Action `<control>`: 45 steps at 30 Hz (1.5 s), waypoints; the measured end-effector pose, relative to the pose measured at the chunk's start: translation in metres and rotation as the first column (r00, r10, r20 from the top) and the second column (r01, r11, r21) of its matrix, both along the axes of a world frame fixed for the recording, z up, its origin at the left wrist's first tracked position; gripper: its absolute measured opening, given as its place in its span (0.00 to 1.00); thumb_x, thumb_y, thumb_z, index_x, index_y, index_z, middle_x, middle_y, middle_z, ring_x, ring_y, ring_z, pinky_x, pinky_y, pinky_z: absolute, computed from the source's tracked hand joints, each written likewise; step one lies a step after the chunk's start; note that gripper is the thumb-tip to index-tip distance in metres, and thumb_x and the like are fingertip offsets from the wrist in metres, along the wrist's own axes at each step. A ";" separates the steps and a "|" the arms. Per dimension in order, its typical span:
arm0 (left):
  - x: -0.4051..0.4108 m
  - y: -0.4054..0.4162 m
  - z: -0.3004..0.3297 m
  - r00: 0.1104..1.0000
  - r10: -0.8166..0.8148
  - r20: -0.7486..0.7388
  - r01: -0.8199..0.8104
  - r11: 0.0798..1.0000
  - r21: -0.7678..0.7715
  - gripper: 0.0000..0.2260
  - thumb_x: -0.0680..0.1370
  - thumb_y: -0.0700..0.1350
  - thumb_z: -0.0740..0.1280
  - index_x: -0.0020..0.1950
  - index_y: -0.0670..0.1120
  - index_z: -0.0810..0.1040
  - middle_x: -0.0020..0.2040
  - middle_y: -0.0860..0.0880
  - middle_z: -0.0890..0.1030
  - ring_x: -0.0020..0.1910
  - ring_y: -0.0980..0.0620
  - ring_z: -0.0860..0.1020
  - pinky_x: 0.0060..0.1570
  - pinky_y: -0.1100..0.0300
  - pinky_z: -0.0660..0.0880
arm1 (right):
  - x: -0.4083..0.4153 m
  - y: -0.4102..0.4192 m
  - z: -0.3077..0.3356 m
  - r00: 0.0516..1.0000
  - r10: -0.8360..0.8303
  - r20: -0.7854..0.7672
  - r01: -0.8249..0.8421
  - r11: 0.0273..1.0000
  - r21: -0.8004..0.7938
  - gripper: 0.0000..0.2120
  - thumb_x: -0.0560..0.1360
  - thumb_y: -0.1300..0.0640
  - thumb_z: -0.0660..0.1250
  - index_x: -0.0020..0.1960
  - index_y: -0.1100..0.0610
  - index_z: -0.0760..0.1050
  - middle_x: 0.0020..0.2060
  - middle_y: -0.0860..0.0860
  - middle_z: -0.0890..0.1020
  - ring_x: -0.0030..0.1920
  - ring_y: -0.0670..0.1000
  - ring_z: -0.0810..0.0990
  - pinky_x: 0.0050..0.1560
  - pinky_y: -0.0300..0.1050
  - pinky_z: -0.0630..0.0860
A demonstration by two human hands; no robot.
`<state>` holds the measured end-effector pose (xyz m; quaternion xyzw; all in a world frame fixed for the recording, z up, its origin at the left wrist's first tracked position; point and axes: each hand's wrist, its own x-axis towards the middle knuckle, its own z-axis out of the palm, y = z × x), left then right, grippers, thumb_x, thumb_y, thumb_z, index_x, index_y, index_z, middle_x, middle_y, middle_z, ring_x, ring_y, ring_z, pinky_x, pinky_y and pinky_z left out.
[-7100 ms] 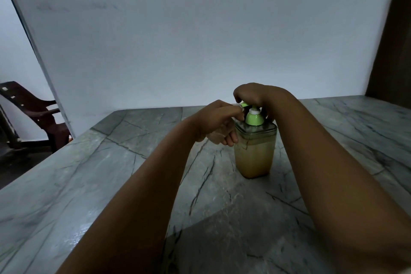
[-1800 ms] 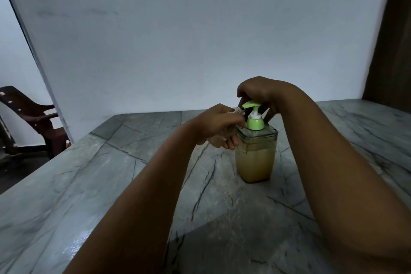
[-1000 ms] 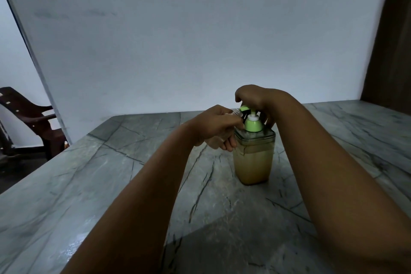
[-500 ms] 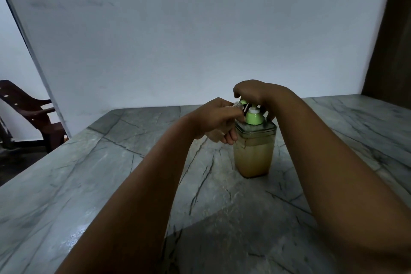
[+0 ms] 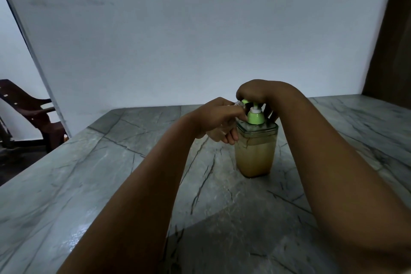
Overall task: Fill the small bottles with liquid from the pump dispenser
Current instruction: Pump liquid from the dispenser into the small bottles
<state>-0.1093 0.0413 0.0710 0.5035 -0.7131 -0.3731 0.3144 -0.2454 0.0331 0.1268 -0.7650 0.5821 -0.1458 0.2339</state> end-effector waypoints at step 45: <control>0.001 -0.004 -0.002 1.000 0.008 0.002 -0.008 1.000 0.000 0.12 0.78 0.40 0.62 0.50 0.30 0.77 0.33 0.38 0.80 0.28 0.45 0.80 0.31 0.59 0.77 | 0.002 -0.005 -0.004 0.997 -0.026 0.072 0.023 0.999 0.038 0.09 0.79 0.59 0.54 0.43 0.63 0.67 0.38 0.59 0.71 0.41 0.59 0.71 0.46 0.51 0.71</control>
